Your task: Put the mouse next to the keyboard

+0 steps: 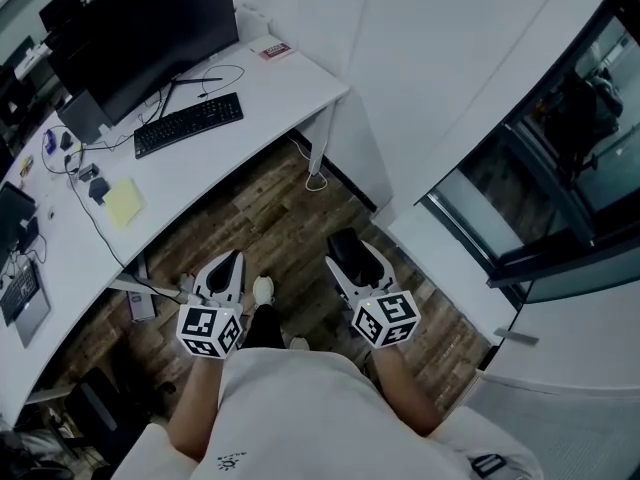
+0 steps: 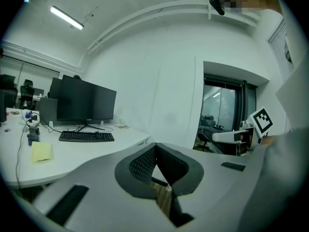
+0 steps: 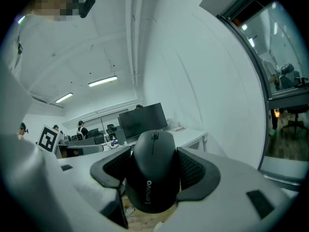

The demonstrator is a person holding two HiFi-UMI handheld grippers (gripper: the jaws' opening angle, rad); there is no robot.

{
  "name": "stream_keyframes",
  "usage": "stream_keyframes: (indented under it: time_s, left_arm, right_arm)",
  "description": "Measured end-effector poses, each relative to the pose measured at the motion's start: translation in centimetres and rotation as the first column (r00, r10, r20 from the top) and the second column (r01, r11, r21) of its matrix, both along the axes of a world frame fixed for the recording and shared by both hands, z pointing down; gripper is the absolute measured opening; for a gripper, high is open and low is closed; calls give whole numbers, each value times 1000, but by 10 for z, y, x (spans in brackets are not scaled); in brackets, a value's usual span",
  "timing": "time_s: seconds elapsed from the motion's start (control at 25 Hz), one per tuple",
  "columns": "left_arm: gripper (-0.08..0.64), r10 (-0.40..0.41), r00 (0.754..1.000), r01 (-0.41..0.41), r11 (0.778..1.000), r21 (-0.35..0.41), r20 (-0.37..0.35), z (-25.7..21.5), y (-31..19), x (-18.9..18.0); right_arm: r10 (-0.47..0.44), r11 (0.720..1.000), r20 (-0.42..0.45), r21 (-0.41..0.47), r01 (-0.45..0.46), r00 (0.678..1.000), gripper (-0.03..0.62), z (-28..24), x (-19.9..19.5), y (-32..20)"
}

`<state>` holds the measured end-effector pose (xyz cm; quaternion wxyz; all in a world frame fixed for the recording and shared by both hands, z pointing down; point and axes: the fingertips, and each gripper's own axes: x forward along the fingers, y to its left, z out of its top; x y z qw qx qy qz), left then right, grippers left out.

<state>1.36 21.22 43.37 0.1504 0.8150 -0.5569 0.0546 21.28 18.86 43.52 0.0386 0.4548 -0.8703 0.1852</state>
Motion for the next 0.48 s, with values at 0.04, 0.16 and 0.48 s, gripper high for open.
stream_keyframes:
  time_s: [0.04,0.16,0.48]
  left_arm:
    - [11,4,1000,-4,1000,-4,0,2,-4,-1]
    - [11,15,1000,-15,1000,-7,3,5,-20,-6]
    - [11,37,999,-37,999,-11,1,6,-79,-28]
  right_arm:
    - [3,1000,1,0,-3,1000,302,1,-2,-4]
    - [14,1000,4,-3,-14,1000,302,3,-5,-19]
    - [29,1000,-15,1,-28,999,302,2,-26,-74]
